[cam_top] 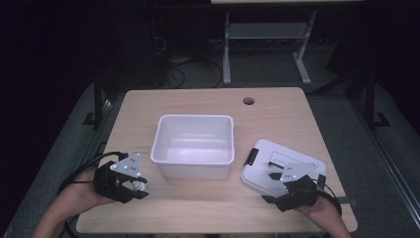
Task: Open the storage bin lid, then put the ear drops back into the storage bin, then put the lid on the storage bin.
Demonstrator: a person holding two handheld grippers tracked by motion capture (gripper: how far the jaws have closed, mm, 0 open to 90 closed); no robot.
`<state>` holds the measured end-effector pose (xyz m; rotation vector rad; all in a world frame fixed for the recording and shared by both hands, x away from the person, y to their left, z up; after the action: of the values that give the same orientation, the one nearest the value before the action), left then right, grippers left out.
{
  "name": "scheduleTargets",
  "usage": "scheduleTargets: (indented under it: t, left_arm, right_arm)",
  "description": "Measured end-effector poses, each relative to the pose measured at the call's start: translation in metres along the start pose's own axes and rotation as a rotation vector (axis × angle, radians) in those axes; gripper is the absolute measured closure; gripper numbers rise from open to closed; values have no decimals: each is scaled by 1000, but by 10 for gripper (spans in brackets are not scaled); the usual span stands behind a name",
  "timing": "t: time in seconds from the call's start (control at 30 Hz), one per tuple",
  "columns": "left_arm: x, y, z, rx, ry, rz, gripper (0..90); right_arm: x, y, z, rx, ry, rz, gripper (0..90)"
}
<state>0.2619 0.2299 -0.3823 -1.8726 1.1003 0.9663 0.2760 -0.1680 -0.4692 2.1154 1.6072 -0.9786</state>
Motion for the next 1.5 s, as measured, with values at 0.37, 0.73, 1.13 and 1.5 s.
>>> scheduleTargets:
  t: [0.37, 0.73, 1.13, 1.5]
  left_arm:
    - [-12, -9, -7, -4, 10, -12, 600]
    - [-19, -21, -17, -5, 9, -14, 600]
    - [-24, -36, -34, -7, 30, -19, 600]
    - [-22, -52, -47, -18, 23, -22, 600]
  right_arm:
    - [1, 1, 0, -3, -6, 2, 249]
    - [0, 1, 1, -1, -6, 3, 249]
    - [-4, 3, 5, 11, -1, 13, 249]
    - [-2, 5, 6, 17, -16, 4, 248]
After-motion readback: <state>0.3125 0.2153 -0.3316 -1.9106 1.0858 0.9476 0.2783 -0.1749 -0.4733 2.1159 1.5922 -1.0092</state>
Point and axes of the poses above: each handheld gripper's, and its own axes: x roughly forward along the jaws, z roughly out of its underside, y roughly to its right, the point moved 7 cm from there along x, roughly forward along the jaws, and after that the axes turned 13 degrees about -z, right-handed, at the moved point
